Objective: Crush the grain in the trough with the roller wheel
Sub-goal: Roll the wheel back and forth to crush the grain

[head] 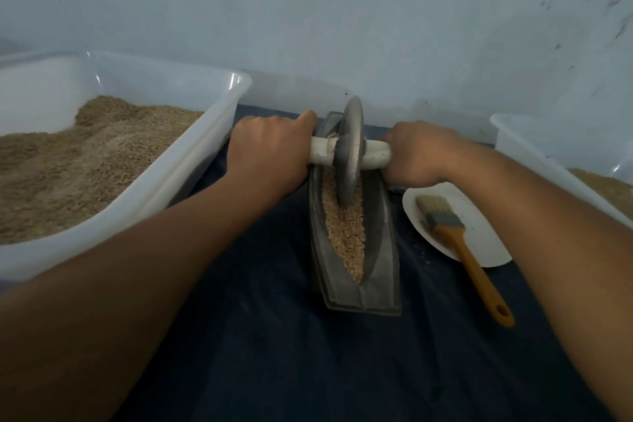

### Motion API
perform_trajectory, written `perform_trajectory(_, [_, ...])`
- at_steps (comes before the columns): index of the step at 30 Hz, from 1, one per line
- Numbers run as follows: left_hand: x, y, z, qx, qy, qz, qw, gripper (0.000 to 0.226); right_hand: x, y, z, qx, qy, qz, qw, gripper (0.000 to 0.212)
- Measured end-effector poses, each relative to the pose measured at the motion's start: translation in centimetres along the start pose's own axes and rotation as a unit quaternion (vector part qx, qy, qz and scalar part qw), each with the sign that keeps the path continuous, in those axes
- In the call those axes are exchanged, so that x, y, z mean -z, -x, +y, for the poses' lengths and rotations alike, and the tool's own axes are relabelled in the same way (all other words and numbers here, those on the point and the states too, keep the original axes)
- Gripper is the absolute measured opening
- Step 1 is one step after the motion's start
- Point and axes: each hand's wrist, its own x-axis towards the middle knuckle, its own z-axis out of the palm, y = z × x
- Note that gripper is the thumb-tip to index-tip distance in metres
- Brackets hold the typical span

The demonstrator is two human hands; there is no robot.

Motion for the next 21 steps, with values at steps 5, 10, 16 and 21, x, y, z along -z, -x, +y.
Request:
perform_trajectory(5, [0.7, 1.2, 0.5, -0.005, -0.030, 0.026, 0.999, 0.016, -1.1, 1.8, -0.1, 0.008, 0.023, 0.088, 0.996, 0.009])
perform_trajectory(10, [2.0, 2.5, 0.9, -0.004, -0.038, 0.032, 0.999, 0.017, -2.3, 3.7, -0.6, -0.003, 0.023, 0.155, 0.988, 0.007])
perform_trajectory(16, [3.2, 4.0, 1.3, -0.007, -0.018, 0.031, 0.999, 0.026, -3.4, 6.0, -1.5, -0.034, 0.025, 0.230, 0.972, 0.011])
perform_trajectory(21, [4.2, 5.1, 1.3, -0.008, 0.003, 0.037, 0.999, 0.026, -4.0, 8.3, -2.3, -0.052, 0.049, 0.301, 0.951, 0.019])
